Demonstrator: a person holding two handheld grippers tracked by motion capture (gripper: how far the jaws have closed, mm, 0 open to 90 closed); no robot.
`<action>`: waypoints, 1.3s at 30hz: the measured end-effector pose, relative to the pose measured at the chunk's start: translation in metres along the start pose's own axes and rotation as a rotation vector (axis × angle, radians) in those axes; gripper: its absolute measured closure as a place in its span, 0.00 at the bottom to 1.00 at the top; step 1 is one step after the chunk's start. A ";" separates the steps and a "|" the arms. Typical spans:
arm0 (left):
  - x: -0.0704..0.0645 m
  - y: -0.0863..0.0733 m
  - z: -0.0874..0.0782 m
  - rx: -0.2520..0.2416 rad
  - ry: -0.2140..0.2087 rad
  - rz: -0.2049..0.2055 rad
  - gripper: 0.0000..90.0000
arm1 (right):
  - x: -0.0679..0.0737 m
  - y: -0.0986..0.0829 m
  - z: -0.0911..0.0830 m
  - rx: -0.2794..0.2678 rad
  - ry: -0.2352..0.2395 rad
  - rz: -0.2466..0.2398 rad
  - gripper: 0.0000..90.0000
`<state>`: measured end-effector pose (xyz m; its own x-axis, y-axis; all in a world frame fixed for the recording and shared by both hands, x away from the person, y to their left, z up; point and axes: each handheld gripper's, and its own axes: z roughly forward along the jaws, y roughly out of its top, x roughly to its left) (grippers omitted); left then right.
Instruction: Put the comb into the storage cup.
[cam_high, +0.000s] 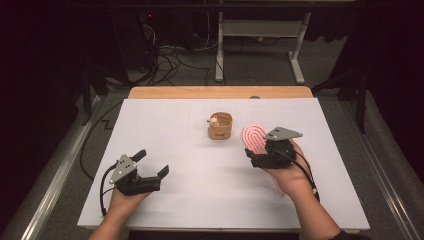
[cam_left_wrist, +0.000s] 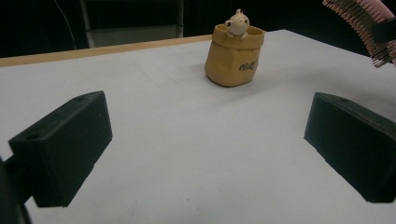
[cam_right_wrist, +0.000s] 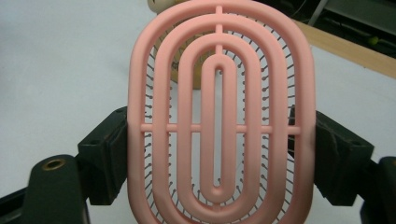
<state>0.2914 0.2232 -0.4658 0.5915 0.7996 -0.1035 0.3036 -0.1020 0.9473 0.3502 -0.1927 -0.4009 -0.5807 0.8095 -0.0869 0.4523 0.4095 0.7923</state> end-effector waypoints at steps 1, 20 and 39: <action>0.000 0.000 0.000 0.000 0.000 0.001 0.02 | 0.000 0.000 0.000 0.000 0.000 0.000 0.23; -0.001 0.000 0.001 0.007 -0.005 0.004 0.02 | 0.013 -0.005 -0.010 -0.230 -0.048 0.020 0.23; -0.001 0.003 0.003 0.032 -0.009 -0.007 0.02 | 0.009 -0.016 -0.031 -0.463 -0.091 0.074 0.23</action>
<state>0.2940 0.2206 -0.4638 0.5959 0.7951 -0.1128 0.3311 -0.1152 0.9365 0.3172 -0.2048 -0.3955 -0.4871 0.8715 -0.0564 0.1291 0.1358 0.9823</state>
